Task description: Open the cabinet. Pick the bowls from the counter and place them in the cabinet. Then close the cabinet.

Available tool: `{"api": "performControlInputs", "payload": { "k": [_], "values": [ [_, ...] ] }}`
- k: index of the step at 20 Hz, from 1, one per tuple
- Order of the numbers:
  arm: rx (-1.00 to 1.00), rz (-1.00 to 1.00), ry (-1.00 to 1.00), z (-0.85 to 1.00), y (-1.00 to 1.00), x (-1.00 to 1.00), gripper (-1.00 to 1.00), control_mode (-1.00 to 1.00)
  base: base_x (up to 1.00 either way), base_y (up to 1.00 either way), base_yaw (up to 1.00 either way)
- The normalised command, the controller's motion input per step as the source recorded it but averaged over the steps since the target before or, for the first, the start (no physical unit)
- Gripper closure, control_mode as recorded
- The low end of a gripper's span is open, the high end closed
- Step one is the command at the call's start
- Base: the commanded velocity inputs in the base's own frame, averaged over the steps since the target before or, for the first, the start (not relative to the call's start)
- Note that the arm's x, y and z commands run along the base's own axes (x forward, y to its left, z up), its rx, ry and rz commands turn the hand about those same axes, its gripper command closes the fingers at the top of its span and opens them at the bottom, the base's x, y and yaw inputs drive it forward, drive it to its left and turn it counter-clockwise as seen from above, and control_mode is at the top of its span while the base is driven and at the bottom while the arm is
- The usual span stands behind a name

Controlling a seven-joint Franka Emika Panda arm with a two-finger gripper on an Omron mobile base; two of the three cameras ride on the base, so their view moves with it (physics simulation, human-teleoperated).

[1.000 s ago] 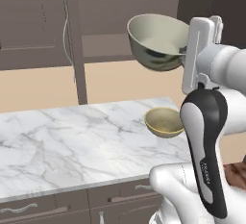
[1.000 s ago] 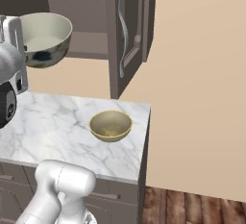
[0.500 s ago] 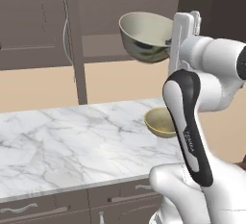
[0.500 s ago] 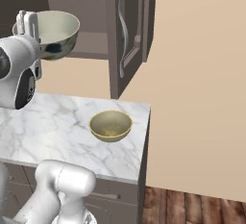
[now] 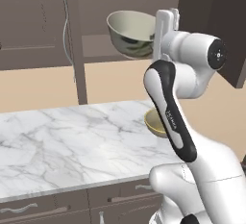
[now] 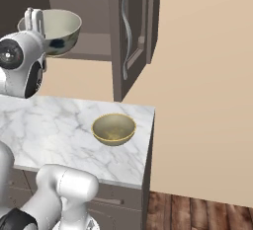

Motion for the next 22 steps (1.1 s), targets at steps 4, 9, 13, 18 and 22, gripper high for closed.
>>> {"api": "performControlInputs", "payload": {
  "k": [4, 9, 13, 18, 22],
  "values": [
    [0.0, 0.0, 0.0, -0.01, 0.13, 0.65, 1.0, -1.0, 0.0, 0.0, 0.0],
    [0.0, 0.0, 0.0, -0.01, 0.02, 0.71, 1.0, -1.0, 0.0, 0.0, 0.0],
    [0.0, 0.0, 0.0, -0.12, 0.05, 0.62, 1.0, -1.0, 0.0, 0.0, 0.0],
    [0.0, 0.0, 0.0, -0.24, 0.14, 0.55, 1.0, -1.0, 0.0, 0.0, 0.0],
    [0.0, 0.0, 0.0, -0.28, 0.13, 0.58, 1.0, -1.0, 0.0, 0.0, 0.0]
  ]
}}
